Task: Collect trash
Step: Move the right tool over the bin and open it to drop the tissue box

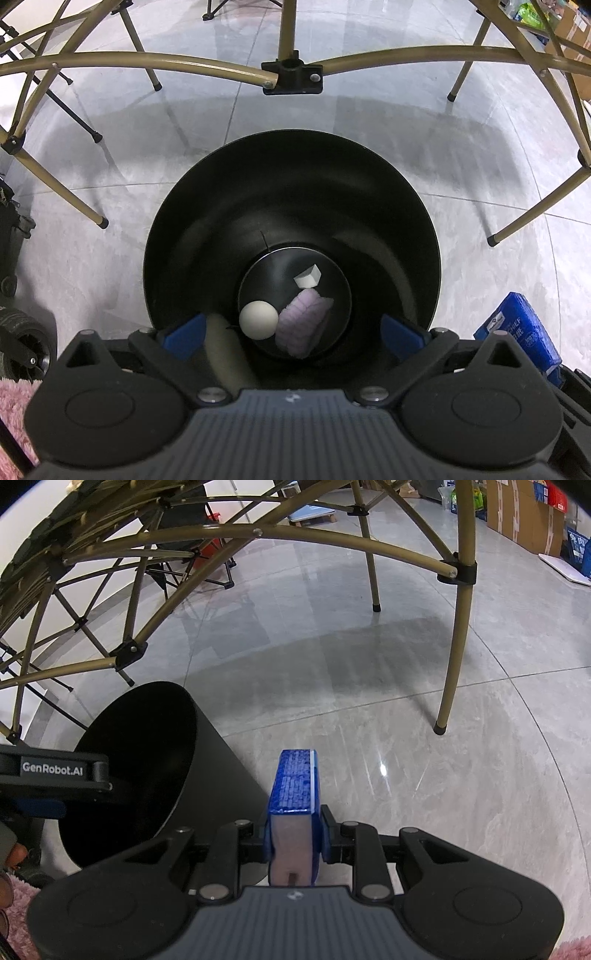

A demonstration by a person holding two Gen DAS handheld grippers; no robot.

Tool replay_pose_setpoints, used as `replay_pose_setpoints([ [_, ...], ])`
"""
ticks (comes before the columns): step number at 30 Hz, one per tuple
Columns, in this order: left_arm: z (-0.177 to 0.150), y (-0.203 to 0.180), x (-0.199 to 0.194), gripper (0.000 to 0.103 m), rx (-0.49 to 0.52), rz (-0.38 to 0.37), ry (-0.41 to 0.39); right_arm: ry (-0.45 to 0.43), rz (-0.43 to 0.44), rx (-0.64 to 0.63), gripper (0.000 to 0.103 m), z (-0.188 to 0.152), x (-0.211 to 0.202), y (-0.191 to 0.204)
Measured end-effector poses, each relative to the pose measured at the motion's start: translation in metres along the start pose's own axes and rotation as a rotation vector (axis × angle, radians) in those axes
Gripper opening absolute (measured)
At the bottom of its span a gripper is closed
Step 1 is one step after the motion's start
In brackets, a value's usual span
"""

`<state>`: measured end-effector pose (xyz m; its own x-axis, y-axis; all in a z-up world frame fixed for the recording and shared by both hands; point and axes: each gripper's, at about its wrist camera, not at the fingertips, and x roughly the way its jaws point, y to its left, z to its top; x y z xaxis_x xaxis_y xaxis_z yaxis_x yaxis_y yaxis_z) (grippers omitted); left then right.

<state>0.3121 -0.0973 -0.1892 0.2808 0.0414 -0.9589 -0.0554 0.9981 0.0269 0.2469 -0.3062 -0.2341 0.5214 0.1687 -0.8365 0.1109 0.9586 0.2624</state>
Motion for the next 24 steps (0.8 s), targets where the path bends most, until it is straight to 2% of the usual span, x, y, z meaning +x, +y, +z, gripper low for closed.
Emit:
replay_pose_setpoints([
  [24,-0.007,0.031,-0.023,0.103,-0.047,-0.017,-0.064,-0.063,0.005,-0.04,0.023,0.003,-0.027,0.028],
])
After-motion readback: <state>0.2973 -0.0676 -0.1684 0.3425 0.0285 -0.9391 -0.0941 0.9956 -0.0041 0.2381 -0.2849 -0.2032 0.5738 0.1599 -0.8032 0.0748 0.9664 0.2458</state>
